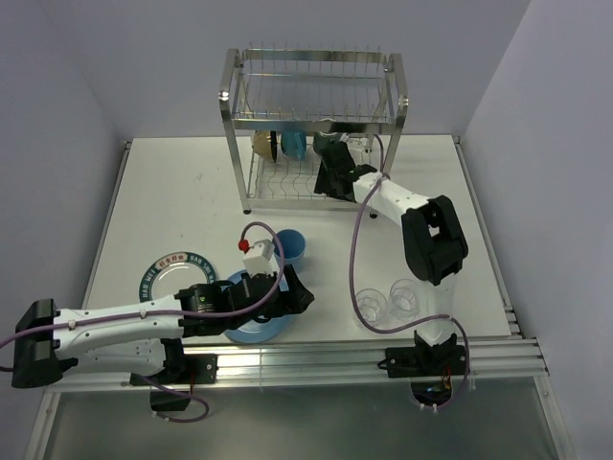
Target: Load the mixed dishes into the dish rack
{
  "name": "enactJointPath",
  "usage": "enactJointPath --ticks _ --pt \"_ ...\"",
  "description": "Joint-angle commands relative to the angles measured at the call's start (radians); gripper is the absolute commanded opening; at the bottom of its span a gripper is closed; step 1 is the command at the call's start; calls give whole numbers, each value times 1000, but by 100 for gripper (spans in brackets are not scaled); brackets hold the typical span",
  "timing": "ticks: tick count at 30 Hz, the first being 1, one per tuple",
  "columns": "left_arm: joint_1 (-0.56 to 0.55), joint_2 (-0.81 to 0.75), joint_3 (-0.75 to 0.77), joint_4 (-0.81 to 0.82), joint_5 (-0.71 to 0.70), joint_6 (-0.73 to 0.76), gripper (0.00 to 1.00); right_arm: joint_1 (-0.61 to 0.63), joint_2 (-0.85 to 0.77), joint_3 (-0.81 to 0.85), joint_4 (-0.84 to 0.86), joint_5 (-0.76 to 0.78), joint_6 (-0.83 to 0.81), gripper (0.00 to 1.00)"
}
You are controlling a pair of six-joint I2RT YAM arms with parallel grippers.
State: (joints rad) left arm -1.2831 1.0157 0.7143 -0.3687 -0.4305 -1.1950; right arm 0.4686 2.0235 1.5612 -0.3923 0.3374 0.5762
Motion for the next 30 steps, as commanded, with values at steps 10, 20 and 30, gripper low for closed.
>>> enactJointPath --ticks 10,20,30 --pt "-45 52 -45 186 61 -101 90 -1 -258 -252 214 -459 122 72" --pt "-70 104 -12 218 70 -103 87 39 -468 -490 268 -680 165 70" --pt "-120 150 -4 248 32 -115 85 165 -977 -771 46 -298 125 70"
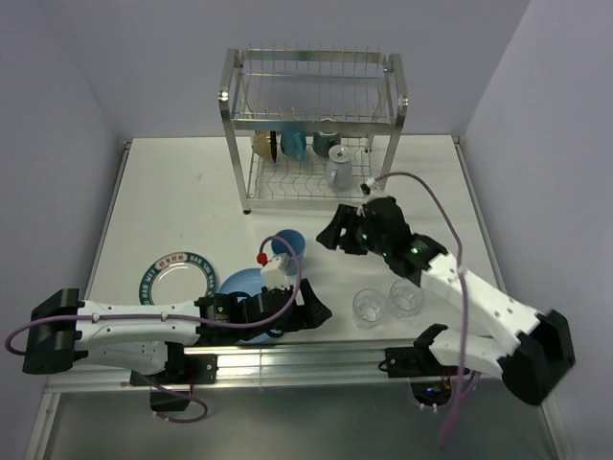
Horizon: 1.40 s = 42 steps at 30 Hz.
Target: Load the mixed dishes into the dish rack
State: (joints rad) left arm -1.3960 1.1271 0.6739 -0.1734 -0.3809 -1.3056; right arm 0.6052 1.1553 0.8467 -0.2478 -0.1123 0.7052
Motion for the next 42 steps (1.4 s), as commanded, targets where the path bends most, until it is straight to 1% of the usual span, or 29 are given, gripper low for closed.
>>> enactJointPath --ticks 1,3,4,5,6,7,8,10,11,12,14,19,21,22,24,26,27,28,29,30,32,34,35,37,38,39,40,41,42 --pt "-8 65 77 49 -15 9 85 34 -205 -102 -116 196 23 70" --pt "-9 149 125 45 -15 25 85 51 -302 -150 -185 230 60 69" --pt "-9 178 172 34 -16 35 85 54 -395 -158 -214 265 71 69" --pt "-9 204 196 29 -22 43 85 56 -442 -166 -279 281 80 69" --pt "-9 259 217 23 -26 45 85 56 -491 -166 -316 296 91 69" --pt "-9 285 258 15 -27 51 86 57 -579 -163 -349 313 103 69" --pt "-8 310 280 14 -26 55 86 56 -621 -156 -416 344 106 69" --pt "-6 385 338 15 -19 72 86 56 -724 -121 -487 379 109 69" --pt "-5 410 360 14 -13 77 86 56 -747 -103 -555 408 108 69" --pt "2 463 380 6 0 80 86 56 -769 -68 -589 424 103 70" --pt "8 509 437 -6 14 89 86 56 -818 -37 -660 448 94 70" --pt "18 628 496 -24 53 91 84 56 -908 17 -729 453 106 70" --pt "18 663 504 -29 62 88 80 56 -925 29 -743 439 108 70" --pt "20 674 509 -32 69 86 74 56 -933 32 -745 435 108 70" --pt "20 689 510 -34 73 83 68 56 -937 35 -743 421 106 70" --pt "23 686 507 -37 68 83 52 56 -936 32 -740 410 105 70" --pt "25 680 504 -40 65 86 44 56 -934 28 -734 402 102 70" --pt "29 669 500 -44 63 89 22 56 -934 25 -729 389 102 70" --pt "32 657 497 -51 53 92 7 56 -934 22 -720 382 102 70" --pt "38 622 494 -64 42 95 0 56 -936 15 -716 376 102 70" --pt "41 536 484 -112 -14 101 0 56 -936 8 -697 350 102 70" --pt "42 449 442 -117 -47 123 0 56 -937 -4 -671 320 99 71" --pt "46 339 414 -66 -52 138 0 56 -936 -9 -659 275 96 71" --pt "57 213 293 39 -32 199 0 56 -927 -26 -610 222 89 73" --pt "78 83 242 102 -14 218 0 56 -927 -34 -585 156 89 74" --pt "92 24 145 239 32 244 0 56 -927 -53 -558 123 96 76" --pt "109 -37 103 292 51 250 0 56 -930 -64 -491 85 102 85" --pt "139 -140 60 340 68 256 0 56 -936 -77 -449 50 109 86" --pt "153 -183 -10 415 92 265 0 56 -951 -109 -403 -14 131 88"
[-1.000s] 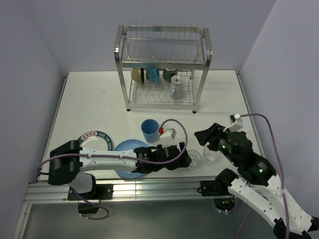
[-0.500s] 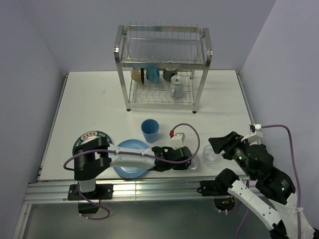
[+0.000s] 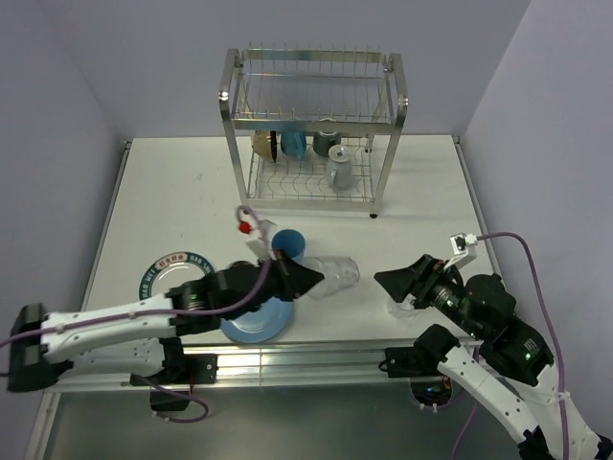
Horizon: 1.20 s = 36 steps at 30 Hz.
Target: Load the mixed dishes into the dish rack
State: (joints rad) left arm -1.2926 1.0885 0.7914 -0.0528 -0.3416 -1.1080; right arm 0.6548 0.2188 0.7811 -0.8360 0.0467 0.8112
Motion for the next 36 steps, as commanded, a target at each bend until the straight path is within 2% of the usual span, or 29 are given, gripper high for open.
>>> enactJointPath --ticks 1,3,4,6,7,8,10,14,19,26,36 --pt "64 -186 -159 327 61 71 0 6 -24 -61 230 -204 42 91" --pt "98 -288 -260 410 84 77 0 6 -38 -132 394 -258 103 93" --pt "104 -320 -294 512 104 74 0 6 -36 -160 452 -318 133 93" --pt "115 -387 -396 634 105 63 0 6 -24 -262 680 -391 248 93" --pt "118 -403 -421 728 89 62 0 6 -16 -298 847 -404 300 93" --pt "116 -420 -443 766 78 60 0 8 -10 -369 938 -409 397 93" --pt "116 -423 -486 864 59 80 0 15 10 -428 1148 -380 472 94" --pt "116 -366 -501 999 38 167 0 84 59 -433 1201 -253 490 95" --pt "116 -273 -466 1172 46 252 0 141 188 -410 1311 -217 514 95" --pt "124 -145 -405 1268 58 303 0 198 284 -375 1424 -163 507 96" --pt "136 -56 -400 1357 81 287 0 212 412 -352 1583 -154 494 97"
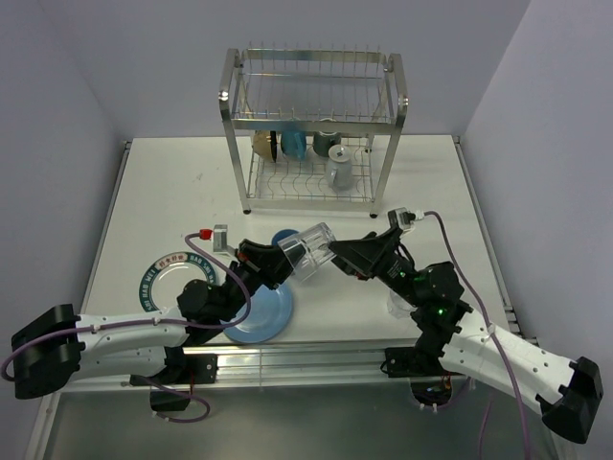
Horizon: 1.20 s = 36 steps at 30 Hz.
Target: Load the mixed dishes into the dish rack
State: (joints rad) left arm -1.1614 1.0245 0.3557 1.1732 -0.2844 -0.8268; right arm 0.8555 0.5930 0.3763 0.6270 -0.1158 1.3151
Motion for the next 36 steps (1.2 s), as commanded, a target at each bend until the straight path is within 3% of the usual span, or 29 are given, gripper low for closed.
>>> enactJointPath --ticks 1,7,10,13,14,16,19,20,21,22,24,28,36 --pt "6 17 32 140 28 5 0 13 65 61 131 1 -5 97" --pt "14 29 35 138 47 -3 0 34 102 88 142 22 -31 96" --pt "16 26 28 135 42 -6 0 40 99 104 112 30 -43 85" --pt "22 20 32 108 44 -14 0 46 97 108 99 38 -57 53" --pt "26 16 38 85 44 -23 0 47 97 113 86 39 -60 26" --pt "37 3 66 -35 31 -47 0 50 106 124 56 42 -76 0" --pt "45 -35 124 -298 -44 -99 54 56 110 139 7 71 -118 0" --pt "45 -53 141 -405 -92 -133 87 57 107 145 -16 83 -135 0" --pt "45 -88 160 -522 -151 -171 95 57 105 154 -64 97 -152 0" --pt "45 -104 210 -798 -271 -270 99 57 100 171 -88 129 -195 0" --pt "45 -145 265 -1142 -414 -392 99 59 119 211 -169 200 -272 0" --pt "45 -213 304 -1539 -551 -603 99 59 215 282 -240 301 -402 0" --pt "46 -400 272 -1681 -582 -637 96 51 549 413 -84 446 -594 0"
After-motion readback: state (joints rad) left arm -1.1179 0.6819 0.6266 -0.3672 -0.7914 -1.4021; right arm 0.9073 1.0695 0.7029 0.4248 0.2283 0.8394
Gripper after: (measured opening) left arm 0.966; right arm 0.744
